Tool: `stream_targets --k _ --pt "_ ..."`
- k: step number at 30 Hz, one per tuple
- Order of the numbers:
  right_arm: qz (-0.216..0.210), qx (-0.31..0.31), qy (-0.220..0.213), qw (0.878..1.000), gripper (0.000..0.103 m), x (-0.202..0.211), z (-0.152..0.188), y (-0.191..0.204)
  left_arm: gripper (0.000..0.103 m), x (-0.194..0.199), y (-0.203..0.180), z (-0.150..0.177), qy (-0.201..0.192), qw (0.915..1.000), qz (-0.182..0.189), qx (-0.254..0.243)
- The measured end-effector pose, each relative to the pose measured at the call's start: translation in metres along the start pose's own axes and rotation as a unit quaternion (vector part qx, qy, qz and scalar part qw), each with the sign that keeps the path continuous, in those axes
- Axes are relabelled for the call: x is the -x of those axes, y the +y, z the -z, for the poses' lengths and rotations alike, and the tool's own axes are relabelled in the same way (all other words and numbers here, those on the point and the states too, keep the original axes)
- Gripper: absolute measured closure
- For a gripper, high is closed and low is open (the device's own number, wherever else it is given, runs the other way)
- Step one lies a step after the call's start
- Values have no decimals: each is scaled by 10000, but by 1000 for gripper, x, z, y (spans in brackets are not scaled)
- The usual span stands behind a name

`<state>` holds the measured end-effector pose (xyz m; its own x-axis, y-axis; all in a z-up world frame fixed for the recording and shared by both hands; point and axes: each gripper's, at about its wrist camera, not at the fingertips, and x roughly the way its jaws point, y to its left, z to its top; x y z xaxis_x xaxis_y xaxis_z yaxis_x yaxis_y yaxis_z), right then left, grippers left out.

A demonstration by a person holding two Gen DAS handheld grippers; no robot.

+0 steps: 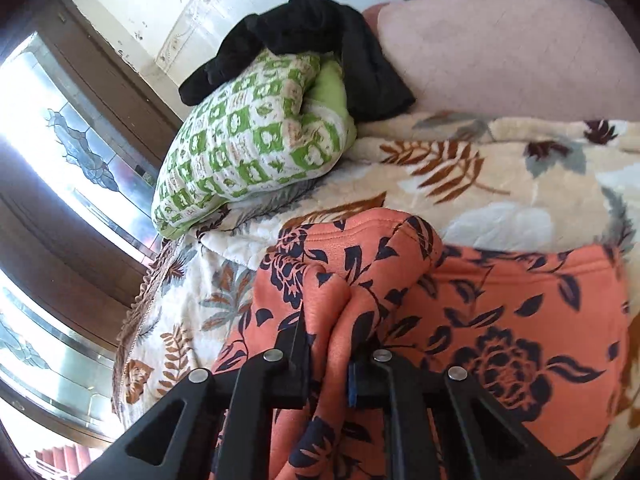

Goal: Fold small clothes

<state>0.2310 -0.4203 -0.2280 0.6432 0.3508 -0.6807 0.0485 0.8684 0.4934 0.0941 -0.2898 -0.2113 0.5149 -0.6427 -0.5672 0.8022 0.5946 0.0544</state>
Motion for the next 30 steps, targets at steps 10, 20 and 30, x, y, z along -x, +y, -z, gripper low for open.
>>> stream_targets --k 10,20,30 --pt "633 -349 -34 9974 90 39 -3 -132 80 -103 -62 -11 845 9830 1501 635" --pt "782 -1206 -447 9886 42 81 25 -156 21 15 -11 -15 -73 9975 706 -28" --pt "851 -198 -162 9960 65 110 69 -45 19 -41 63 33 1268 9856 -483 1012"
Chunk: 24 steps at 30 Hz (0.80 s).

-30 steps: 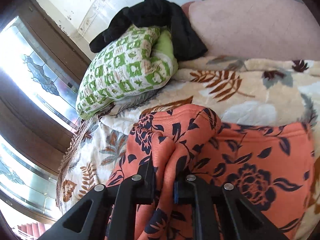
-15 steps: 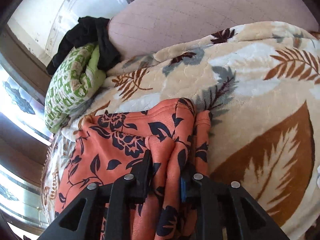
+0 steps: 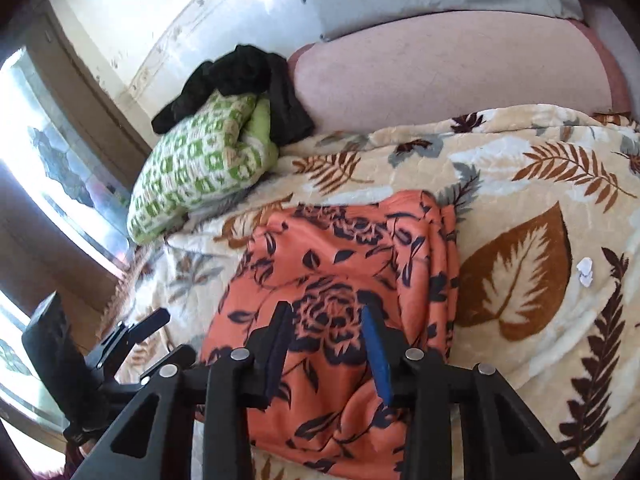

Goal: Fold small clothes

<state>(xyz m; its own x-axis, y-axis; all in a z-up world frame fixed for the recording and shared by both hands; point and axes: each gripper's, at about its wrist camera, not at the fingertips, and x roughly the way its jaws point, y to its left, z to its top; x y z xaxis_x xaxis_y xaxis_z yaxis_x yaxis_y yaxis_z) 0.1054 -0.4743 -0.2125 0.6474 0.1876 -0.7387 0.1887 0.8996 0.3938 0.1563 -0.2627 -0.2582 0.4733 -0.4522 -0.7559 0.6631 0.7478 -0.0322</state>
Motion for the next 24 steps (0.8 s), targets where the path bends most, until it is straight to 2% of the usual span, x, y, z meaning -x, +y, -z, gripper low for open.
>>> stream_targets --k 2,3,4,5,7,10,13,15,17,18,20,22,24 --pt "436 222 583 9971 69 -23 24 6 19 -16 7 15 496 9986 97 146" --pt "683 181 946 9930 71 -34 42 -2 19 -19 11 19 602 9968 337 392" --pt "830 118 1021 9912 72 -37 56 -9 19 -20 14 20 700 9945 527 579" --pt "874 155 846 9925 72 -30 64 -12 19 -20 14 21 770 9937 566 590" --pt "1073 194 1017 9888 73 -19 67 -13 18 -17 11 21 726 9952 485 447" --pt "1138 142 1251 9855 73 -13 48 -9 18 -17 10 18 741 9954 396 459" --pt "843 -93 624 9944 73 2 8 -7 18 -15 7 17 695 9963 329 373" --pt "875 -254 348 9952 73 -6 -18 -8 18 -17 8 15 699 9963 326 372" --pt "956 -421 531 9931 73 -37 -37 -17 18 -17 8 15 698 9964 322 359" --pt "1009 -520 757 9906 73 -58 -42 -23 18 -17 7 15 690 9966 311 336" --pt "1425 -635 1374 9782 72 -109 -45 -41 18 -19 5 15 675 9969 285 289" --pt "1474 -733 1180 9793 69 -118 -53 -43 18 -18 6 16 678 9968 280 301" --pt "1493 -678 1222 9789 69 -114 -67 -31 18 -17 7 16 687 9967 299 314"
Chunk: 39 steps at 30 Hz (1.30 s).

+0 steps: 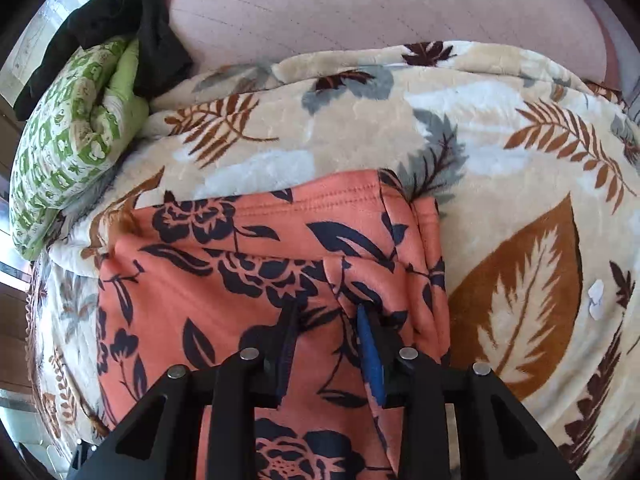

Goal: Fold small clothes

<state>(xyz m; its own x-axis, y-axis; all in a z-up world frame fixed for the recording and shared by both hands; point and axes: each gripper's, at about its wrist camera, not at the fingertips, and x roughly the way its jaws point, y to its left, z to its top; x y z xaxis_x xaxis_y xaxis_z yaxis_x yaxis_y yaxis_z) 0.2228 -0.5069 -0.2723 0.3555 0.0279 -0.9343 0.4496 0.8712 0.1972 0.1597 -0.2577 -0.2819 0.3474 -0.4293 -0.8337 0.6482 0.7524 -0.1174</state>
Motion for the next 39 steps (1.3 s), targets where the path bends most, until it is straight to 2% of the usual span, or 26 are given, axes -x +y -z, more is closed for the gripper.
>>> stream_targets --k 3,7,9,11,12,15,18,23,26,28,30,31,33,36,39 --pt "-703 431 -352 9960 69 26 -6 30 18 0 1 1 14 10000 44 47" --pt "-1581 963 -247 9824 69 25 -7 81 17 -1 1 1 10 10000 48 45" --pt "-1498 1092 114 9826 69 -4 -5 100 17 -1 0 0 -15 10000 16 29" --pt "-1092 1112 580 9861 72 -49 -2 105 17 -1 0 0 -64 9999 -91 2" --pt "-1234 985 531 9860 72 -57 -2 101 15 -1 0 0 -60 9999 -86 -2" --pt "-1583 533 378 9852 72 -40 -3 82 13 -1 1 0 -33 10000 -83 31" --pt "-1393 530 79 9888 70 -8 9 60 13 -1 1 0 -39 9999 -101 60" --pt "-1353 350 -454 9891 70 58 53 14 13 0 -2 2 -88 9998 -196 36" --pt "-1180 165 -623 9909 70 79 83 -4 13 3 -5 4 -120 9996 -256 -5" --pt "-1150 -110 -563 9917 70 79 103 -15 13 4 -7 5 -133 9996 -265 -15" --pt "-887 -325 -256 9952 70 58 119 -23 12 4 -6 6 -102 9996 -259 -20" --pt "-903 -473 -148 9947 69 46 126 -29 12 4 -5 6 -116 9996 -264 -29" --pt "-962 -609 -508 9922 70 44 135 -32 12 5 -6 7 -133 9995 -283 -29" --pt "-882 -670 -553 9923 70 48 133 -30 12 4 -6 7 -144 9995 -293 -45" --pt "-1013 -744 -597 9903 70 54 132 -34 10 3 -5 6 -117 9995 -296 0"
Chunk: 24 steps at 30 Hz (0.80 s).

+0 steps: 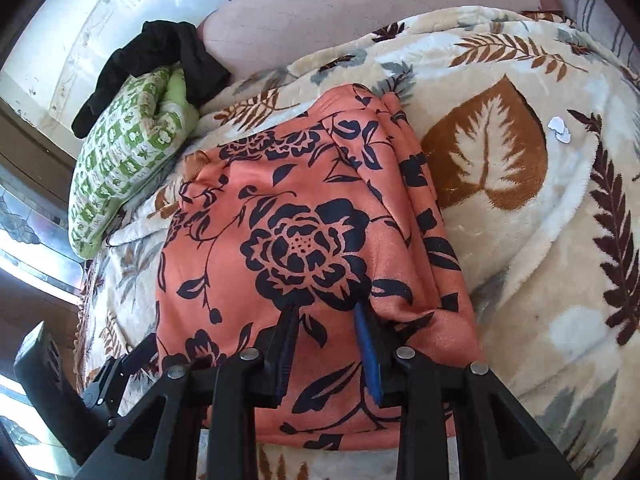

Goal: Fold small clothes

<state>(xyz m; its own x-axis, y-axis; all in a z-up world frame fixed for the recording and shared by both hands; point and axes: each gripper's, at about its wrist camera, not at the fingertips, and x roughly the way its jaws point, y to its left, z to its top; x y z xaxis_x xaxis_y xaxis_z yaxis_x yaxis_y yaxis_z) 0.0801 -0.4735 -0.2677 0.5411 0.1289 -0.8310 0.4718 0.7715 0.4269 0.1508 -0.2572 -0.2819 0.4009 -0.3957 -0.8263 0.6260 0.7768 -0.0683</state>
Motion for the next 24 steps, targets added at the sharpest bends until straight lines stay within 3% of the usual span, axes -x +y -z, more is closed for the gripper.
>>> stream_targets --k 11,14,17,19,20,24 --pt "-406 -20 -380 9984 70 24 -6 0 6 1 6 -9 176 9994 77 277" --pt "-186 3 -107 9998 70 8 -5 -6 6 18 8 -17 -241 9994 63 250" --pt "-295 -19 -12 9996 70 -8 -2 -17 6 25 12 -22 -569 9978 -294 192" --pt "-275 -19 16 9996 70 -7 -3 -15 5 6 15 -19 -240 9982 -536 92" --pt "-260 3 11 9997 70 -7 -3 -14 4 -8 16 -15 -49 9988 -486 74" --pt "-288 70 -20 9996 70 -8 -1 -16 0 -11 21 -14 33 9984 -358 438"
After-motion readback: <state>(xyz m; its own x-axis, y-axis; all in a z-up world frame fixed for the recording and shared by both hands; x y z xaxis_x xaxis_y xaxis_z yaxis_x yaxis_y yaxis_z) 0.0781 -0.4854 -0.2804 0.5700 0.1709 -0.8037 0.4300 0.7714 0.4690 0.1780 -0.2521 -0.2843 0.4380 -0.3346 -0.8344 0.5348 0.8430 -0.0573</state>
